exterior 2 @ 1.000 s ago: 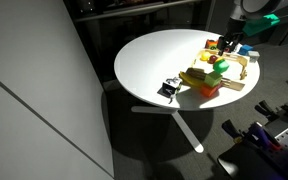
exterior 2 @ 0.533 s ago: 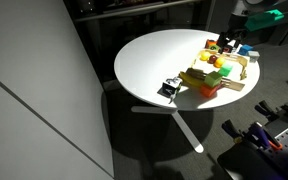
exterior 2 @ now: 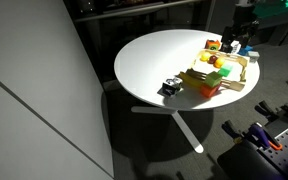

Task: Put the green block in the crate

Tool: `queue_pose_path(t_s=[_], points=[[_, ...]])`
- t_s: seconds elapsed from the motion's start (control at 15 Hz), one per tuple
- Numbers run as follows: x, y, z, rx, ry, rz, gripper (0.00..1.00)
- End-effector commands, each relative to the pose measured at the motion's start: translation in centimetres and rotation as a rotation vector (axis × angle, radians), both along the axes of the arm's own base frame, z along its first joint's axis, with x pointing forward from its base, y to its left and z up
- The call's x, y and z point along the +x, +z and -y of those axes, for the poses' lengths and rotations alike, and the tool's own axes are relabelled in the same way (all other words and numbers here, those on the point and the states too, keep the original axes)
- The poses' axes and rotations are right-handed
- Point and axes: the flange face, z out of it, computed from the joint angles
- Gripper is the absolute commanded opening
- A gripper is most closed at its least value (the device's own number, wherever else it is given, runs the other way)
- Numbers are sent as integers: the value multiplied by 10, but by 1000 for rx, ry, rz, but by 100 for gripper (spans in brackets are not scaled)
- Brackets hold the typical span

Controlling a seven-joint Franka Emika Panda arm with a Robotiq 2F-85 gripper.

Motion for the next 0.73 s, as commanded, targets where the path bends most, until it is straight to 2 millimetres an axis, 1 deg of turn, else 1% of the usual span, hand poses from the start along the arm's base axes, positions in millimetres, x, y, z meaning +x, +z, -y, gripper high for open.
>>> queue_pose_path(t_s=[0.0, 0.2, 0.27, 0.33, 0.67], points=[[-7, 25, -5, 23, 1, -50, 100], [-12, 35, -6, 18, -2, -72, 100], [-10, 21, -4, 8, 6, -64, 100], [-11, 23, -4, 8, 6, -64, 100], [-11, 19, -4, 8, 6, -73, 100]])
